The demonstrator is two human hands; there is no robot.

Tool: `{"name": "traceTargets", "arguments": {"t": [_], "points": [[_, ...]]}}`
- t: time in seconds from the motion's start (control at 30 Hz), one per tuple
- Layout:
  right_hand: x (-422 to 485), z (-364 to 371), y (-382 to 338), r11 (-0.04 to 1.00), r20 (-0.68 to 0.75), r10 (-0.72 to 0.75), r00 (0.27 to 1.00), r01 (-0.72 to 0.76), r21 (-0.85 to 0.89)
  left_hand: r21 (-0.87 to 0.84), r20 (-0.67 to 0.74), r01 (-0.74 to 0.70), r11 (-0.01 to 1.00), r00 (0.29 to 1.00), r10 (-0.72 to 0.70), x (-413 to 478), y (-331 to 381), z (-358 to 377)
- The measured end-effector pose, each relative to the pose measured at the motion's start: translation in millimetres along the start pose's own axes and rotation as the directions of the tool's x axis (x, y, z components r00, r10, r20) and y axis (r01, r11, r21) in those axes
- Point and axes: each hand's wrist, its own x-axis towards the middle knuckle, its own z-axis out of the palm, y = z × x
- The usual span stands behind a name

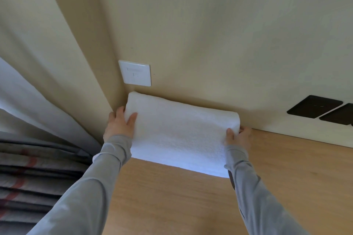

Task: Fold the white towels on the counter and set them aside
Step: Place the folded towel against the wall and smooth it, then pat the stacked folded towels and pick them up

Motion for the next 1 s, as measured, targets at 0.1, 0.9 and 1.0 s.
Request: {"name": "traceTargets", "arguments": {"t": [0.1,0.9,1.0], "points": [[-23,8,-11,0.890,-0.164,-0.405,0.900,0.347,-0.296,0.208,-0.195,-0.308,0.928,0.917,0.348,-22,18,6],[-8,-24,-7,0.571,0.488,-0.533,0.691,0.720,-0.395,0.519,0.218,-0.535,0.667,0.837,0.501,-42,48,15],[-12,-54,-16,0.589,0.421,-0.572,0.704,0.709,-0.387,0.527,0.221,-0.594,0.608,0.786,0.577,-72,82,15]]}}
